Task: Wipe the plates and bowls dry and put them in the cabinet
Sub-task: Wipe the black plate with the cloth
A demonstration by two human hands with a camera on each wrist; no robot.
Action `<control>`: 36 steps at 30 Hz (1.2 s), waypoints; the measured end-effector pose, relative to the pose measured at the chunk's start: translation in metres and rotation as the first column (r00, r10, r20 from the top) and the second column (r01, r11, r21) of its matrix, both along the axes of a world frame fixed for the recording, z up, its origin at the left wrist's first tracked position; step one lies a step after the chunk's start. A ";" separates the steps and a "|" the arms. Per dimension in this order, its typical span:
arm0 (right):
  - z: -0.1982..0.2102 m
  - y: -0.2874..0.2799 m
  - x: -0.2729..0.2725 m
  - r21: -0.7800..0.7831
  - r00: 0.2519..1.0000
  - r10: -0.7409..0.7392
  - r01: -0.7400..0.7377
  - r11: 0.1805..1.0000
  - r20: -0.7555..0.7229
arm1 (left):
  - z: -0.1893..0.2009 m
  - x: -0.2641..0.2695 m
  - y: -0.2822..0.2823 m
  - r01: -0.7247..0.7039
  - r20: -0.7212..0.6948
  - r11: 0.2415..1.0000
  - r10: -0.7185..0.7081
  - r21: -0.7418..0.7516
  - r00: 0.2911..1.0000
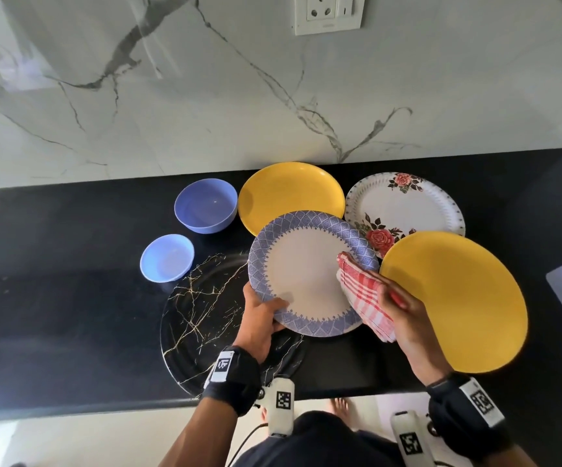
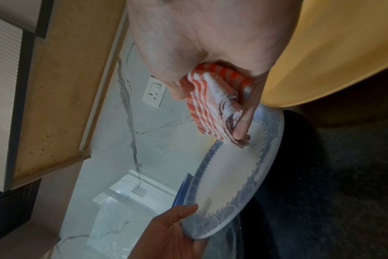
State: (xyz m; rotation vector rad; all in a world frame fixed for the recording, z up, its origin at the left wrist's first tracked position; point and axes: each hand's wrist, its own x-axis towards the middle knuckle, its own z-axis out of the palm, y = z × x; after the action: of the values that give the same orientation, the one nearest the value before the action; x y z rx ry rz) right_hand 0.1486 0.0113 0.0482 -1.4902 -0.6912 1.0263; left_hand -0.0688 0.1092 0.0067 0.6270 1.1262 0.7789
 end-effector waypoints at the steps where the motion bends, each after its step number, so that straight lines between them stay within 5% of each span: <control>1: 0.002 0.000 -0.001 -0.003 1.000 0.006 -0.006 1.000 0.005 | 0.000 0.002 0.001 0.009 0.005 1.000 -0.009 0.000 1.000; 11: 0.000 -0.005 0.003 -0.009 0.999 0.012 -0.012 1.000 0.049 | 0.004 0.032 0.012 -0.024 0.032 1.000 0.024 0.004 0.999; 21: -0.010 -0.007 0.004 -0.020 0.998 0.029 -0.028 0.999 0.052 | 0.004 0.007 0.019 0.021 -0.270 0.999 -0.011 0.036 0.963; 25: -0.011 0.001 -0.003 -0.011 0.991 0.117 -0.117 0.993 0.064 | 0.007 -0.038 0.013 -0.022 -0.473 0.993 0.073 0.114 0.878; 31: 0.007 0.017 -0.031 0.043 0.929 0.346 -0.354 0.934 0.134 | 0.014 -0.118 -0.019 -0.291 -0.792 0.951 0.255 0.103 0.555; 36: 0.005 0.033 -0.055 0.014 0.876 0.455 -0.463 0.886 0.159 | 0.005 -0.145 -0.038 -0.417 -0.742 0.909 0.274 -0.009 0.612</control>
State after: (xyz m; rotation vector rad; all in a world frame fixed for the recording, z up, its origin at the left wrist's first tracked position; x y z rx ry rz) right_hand 0.0933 0.0443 0.0536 -1.3982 -1.2152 1.2459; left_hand -0.2137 0.0710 0.0115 0.5780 2.0998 0.7516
